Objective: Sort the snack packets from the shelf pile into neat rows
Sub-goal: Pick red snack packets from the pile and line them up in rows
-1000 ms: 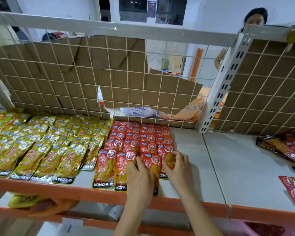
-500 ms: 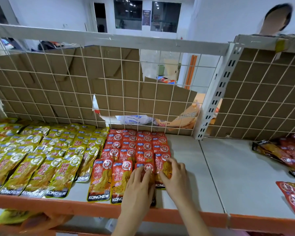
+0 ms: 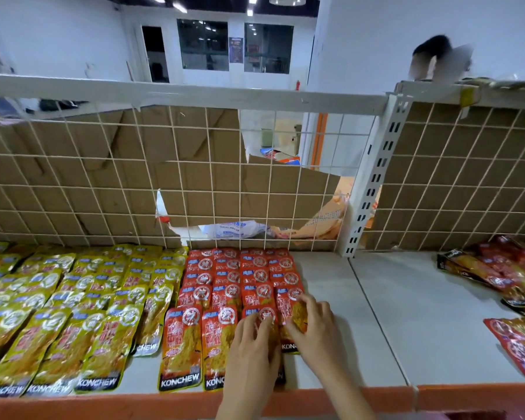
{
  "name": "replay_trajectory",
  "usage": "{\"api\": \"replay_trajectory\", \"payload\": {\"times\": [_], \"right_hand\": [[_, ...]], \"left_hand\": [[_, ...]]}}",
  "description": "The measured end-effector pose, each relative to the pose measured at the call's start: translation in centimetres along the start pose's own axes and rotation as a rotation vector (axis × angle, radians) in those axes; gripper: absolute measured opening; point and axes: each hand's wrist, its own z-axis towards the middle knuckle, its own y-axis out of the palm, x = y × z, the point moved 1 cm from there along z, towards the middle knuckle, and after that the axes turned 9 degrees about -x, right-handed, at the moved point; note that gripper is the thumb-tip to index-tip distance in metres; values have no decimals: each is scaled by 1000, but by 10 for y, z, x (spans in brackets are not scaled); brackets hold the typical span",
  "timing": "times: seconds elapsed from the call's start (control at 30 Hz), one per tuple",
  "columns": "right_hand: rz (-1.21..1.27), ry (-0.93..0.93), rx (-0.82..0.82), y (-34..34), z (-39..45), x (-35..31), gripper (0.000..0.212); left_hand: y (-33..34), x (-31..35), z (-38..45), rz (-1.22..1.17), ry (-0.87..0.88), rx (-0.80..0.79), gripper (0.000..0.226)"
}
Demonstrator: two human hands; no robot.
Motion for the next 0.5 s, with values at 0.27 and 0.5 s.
{"api": "replay_trajectory", "payload": {"times": [0.27,0.5], "right_hand": [[-7,20,-117,-18,-10,-6,55],[-227,-33,35,-82,-69,43,45]], "left_hand": [[-19,-5,12,68,64,-99,39],[-42,36,6,196,229,-81,37]]}}
